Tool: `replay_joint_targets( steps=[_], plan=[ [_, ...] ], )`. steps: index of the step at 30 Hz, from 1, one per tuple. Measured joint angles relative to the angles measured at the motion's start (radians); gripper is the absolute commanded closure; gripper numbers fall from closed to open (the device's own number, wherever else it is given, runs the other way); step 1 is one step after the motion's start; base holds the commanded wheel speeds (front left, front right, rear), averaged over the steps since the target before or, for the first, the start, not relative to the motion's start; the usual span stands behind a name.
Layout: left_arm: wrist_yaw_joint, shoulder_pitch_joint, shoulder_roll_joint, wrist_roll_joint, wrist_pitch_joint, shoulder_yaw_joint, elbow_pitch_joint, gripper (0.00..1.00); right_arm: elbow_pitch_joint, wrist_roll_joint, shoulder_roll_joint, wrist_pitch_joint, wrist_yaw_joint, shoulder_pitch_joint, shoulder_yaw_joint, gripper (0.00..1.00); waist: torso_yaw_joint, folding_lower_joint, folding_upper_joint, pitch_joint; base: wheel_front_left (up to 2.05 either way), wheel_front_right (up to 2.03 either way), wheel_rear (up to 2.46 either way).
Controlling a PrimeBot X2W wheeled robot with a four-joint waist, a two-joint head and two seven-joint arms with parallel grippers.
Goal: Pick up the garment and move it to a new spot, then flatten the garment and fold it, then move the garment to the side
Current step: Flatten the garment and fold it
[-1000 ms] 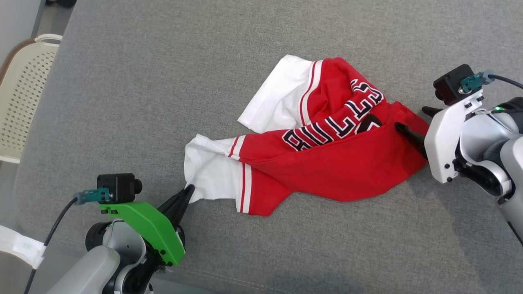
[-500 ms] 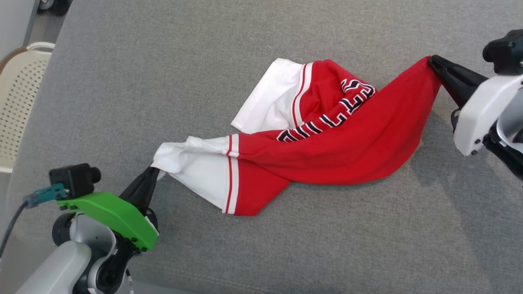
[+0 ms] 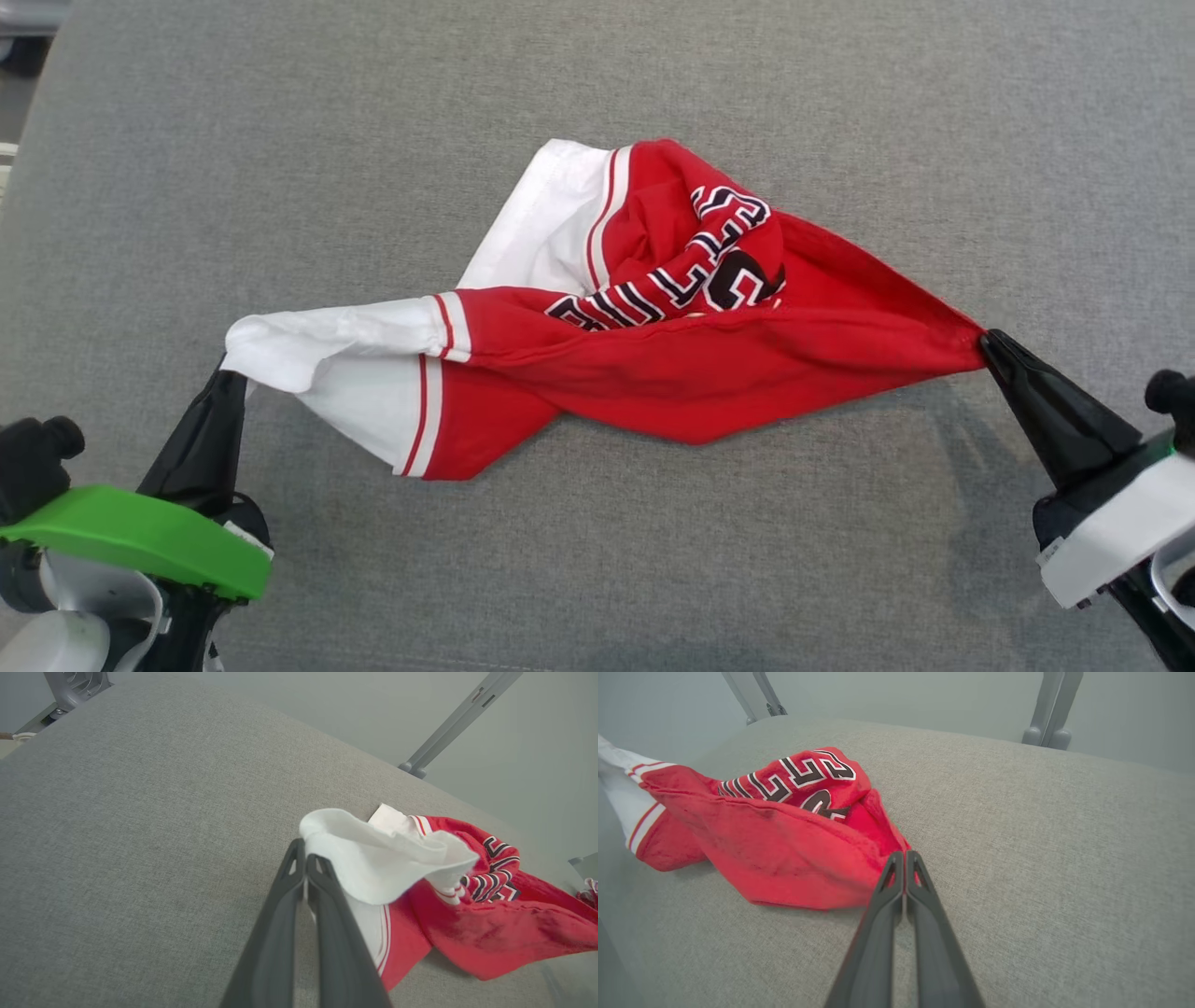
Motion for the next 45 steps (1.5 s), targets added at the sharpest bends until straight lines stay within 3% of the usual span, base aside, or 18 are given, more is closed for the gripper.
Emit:
replay_joint_targets(
  steps=[5, 13, 18, 19, 20, 21, 28, 38, 45],
  plan=[
    [0.009, 0.049, 0.009, -0.017, -0.03, 0.034, -0.034, 1.0, -0.015, -0.026, 0.076, -0.045, 0.0, 0.095, -0.067, 1.0, -0.032, 0.0, 0.0, 0.016, 0.0, 0.0, 0.0],
    [0.018, 0.087, 0.002, -0.025, -0.046, 0.031, -0.036, 1.0, 0.082, -0.079, 0.089, -0.114, 0.0, 0.136, -0.058, 1.0, -0.05, 0.0, 0.0, 0.044, 0.0, 0.0, 0.0],
    [0.001, 0.069, -0.045, -0.018, -0.036, -0.025, -0.013, 1.0, 0.181, -0.088, 0.084, -0.131, 0.0, 0.102, 0.003, 1.0, -0.044, 0.0, 0.0, 0.077, 0.0, 0.0, 0.0],
    [0.001, 0.069, -0.045, -0.018, -0.036, -0.025, -0.013, 1.0, 0.181, -0.088, 0.084, -0.131, 0.0, 0.102, 0.003, 0.84, -0.044, 0.0, 0.0, 0.077, 0.0, 0.0, 0.0],
    [-0.002, 0.059, -0.054, -0.017, -0.032, -0.033, -0.009, 1.0, 0.195, -0.097, 0.079, -0.134, 0.0, 0.089, 0.015, 0.54, -0.043, 0.0, 0.0, 0.082, 0.0, 0.0, 0.0],
    [-0.004, 0.049, -0.063, -0.016, -0.031, -0.04, -0.005, 1.0, 0.204, -0.102, 0.077, -0.138, 0.0, 0.076, 0.023, 0.0, -0.041, 0.0, 0.0, 0.087, 0.0, 0.0, 0.0],
    [-0.013, 0.029, -0.077, -0.012, -0.024, -0.055, 0.034, 1.0, 0.198, -0.124, 0.023, -0.132, 0.0, 0.057, 0.067, 0.0, -0.036, 0.0, 0.0, 0.084, 0.0, 0.0, 0.0],
    [-0.01, 0.035, -0.072, -0.014, -0.025, -0.047, 0.031, 1.0, 0.019, -0.148, -0.049, -0.058, 0.0, 0.122, 0.07, 0.0, -0.061, 0.0, 0.0, 0.058, 0.0, 0.0, 0.0],
    [-0.01, 0.02, -0.075, -0.014, -0.016, -0.052, 0.027, 1.0, 0.071, -0.136, -0.105, -0.028, 0.0, -0.002, 0.169, 0.0, -0.054, 0.0, 0.0, 0.076, 0.0, 0.0, 0.0]
  ],
)
